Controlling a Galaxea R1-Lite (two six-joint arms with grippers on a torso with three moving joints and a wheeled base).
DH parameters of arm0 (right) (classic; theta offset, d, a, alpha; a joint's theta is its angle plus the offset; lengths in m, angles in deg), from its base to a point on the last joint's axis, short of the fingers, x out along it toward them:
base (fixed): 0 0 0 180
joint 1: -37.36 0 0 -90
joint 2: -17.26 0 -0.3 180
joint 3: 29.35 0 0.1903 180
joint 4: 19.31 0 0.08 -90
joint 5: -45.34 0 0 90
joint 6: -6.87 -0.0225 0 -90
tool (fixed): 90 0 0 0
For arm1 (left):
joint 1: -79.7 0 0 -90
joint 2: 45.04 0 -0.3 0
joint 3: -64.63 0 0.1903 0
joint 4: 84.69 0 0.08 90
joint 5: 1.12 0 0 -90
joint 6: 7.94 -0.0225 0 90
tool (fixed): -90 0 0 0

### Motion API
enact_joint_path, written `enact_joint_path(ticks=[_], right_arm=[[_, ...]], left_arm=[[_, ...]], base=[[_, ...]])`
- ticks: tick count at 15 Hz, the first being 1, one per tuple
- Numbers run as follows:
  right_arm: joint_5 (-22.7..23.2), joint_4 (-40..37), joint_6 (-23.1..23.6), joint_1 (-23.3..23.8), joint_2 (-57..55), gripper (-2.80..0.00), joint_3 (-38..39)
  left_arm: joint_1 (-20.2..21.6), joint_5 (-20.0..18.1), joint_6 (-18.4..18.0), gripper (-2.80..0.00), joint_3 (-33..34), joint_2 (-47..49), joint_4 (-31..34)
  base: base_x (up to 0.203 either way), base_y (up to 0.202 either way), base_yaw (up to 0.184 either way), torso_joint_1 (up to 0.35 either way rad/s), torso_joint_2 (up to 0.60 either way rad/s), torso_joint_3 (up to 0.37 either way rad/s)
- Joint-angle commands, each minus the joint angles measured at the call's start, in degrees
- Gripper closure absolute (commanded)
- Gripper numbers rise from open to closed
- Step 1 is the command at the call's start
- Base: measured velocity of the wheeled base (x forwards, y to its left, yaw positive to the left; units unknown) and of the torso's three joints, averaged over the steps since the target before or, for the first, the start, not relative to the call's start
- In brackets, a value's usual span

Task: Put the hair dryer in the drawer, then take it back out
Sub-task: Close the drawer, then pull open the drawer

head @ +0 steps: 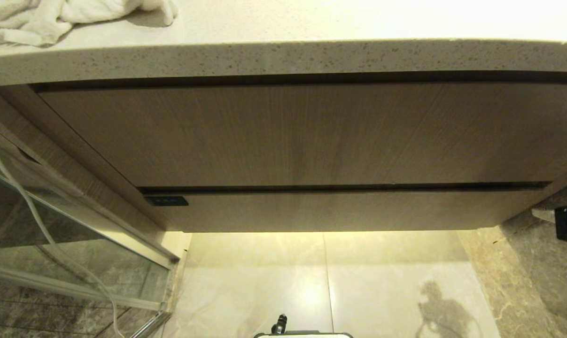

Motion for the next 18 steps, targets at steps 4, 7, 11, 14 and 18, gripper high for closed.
enact_joint_path(ticks=[4, 7, 11, 14, 18], right_arm=[[0.63, -12.90, -0.94, -1.04, 18.44, 0.00, 5.39], [-0.64, -12.81, -6.71, -7.06, 36.03, 0.00, 15.84], [-8.07, -12.54, -12.25, -21.36, 57.10, 0.00, 31.42], [-14.03, -14.66, -13.43, -24.84, 71.20, 0.00, 35.20], [-23.34, -17.26, -16.40, -26.53, 84.09, 0.00, 36.72]], left_arm=[[0.00, 0.02, -0.02, 0.00, 0.09, 0.06, 0.02], [0.00, 0.02, -0.02, 0.00, 0.09, 0.06, 0.02], [0.00, 0.02, -0.02, 0.00, 0.09, 0.06, 0.02], [0.00, 0.02, -0.02, 0.00, 0.09, 0.06, 0.02], [0.00, 0.02, -0.02, 0.00, 0.09, 0.06, 0.02]], base=[[0.000, 0.000, 0.000, 0.000, 0.00, 0.000], [0.000, 0.000, 0.000, 0.000, 0.00, 0.000], [0.000, 0.000, 0.000, 0.000, 0.00, 0.000], [0.000, 0.000, 0.000, 0.000, 0.00, 0.000], [0.000, 0.000, 0.000, 0.000, 0.00, 0.000]])
